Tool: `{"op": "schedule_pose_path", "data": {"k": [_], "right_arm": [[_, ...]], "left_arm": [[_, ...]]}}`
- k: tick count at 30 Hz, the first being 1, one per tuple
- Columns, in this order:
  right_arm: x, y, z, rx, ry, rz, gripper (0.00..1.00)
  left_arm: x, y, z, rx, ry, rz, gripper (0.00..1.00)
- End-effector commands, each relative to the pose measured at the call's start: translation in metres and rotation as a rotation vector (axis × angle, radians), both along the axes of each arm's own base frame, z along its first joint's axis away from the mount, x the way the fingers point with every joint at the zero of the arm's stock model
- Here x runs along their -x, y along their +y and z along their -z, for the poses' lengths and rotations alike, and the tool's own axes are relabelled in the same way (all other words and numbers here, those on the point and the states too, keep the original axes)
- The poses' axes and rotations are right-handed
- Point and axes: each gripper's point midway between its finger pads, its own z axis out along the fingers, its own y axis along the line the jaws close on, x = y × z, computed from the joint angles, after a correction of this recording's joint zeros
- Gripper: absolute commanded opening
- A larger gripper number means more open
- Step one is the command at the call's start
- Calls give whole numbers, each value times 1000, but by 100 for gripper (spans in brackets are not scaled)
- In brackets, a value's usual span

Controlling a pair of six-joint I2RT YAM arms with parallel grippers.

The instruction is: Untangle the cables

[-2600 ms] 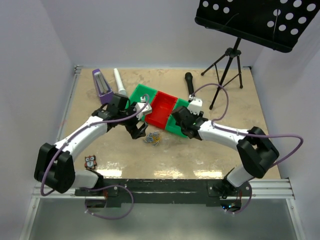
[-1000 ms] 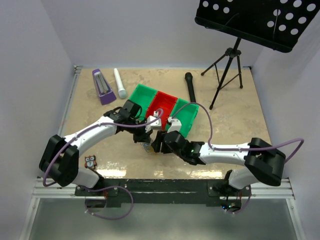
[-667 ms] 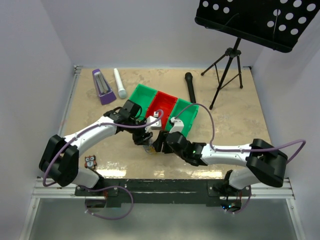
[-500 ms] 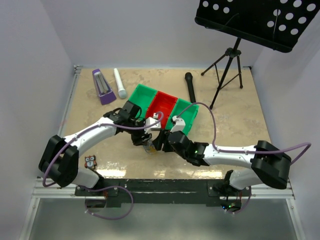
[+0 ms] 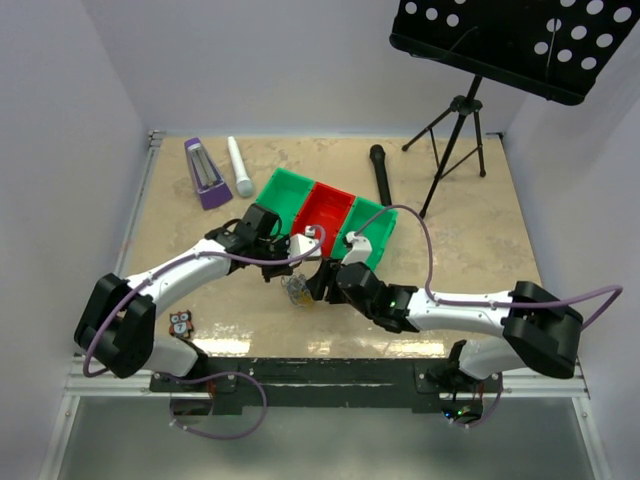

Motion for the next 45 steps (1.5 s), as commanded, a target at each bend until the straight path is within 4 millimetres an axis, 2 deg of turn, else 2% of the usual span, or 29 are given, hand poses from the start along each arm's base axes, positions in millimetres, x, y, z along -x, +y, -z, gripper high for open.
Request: {"op": "schedule_pose_path", "data": {"k": [1,4,12,16,22,28,35,41,45], "right_arm": [[-2,-7,-7,-29,-15,39,62],[-1,-10,-5,-26,-15,40,62],[-1,-11,-15,-46,-54,27,70],[0,-6,-31,-65,-103,0,73],[-7,-2,-53,-96,-155,8,75],[-14,18,-81,-127,-242,-24,76],[-22,36,-76,-97,-246,-9,71],[-18,48,-55,-36,-227,1,70],[-19,48,-37,4,-209,29,66]], "left_arm": [[-6,-14,-26,75,-40,21,0],[3,-13,-31,76,-6,34,0],[16,-23,-82,202,1,25,0],[25,-29,-107,271,23,32,0],[39,-34,-117,318,91,43,0],[44,-37,-142,373,83,43,0],[53,-42,-171,430,106,70,0],[57,-44,-184,462,110,83,0],[63,-48,-201,499,130,114,0]]}}
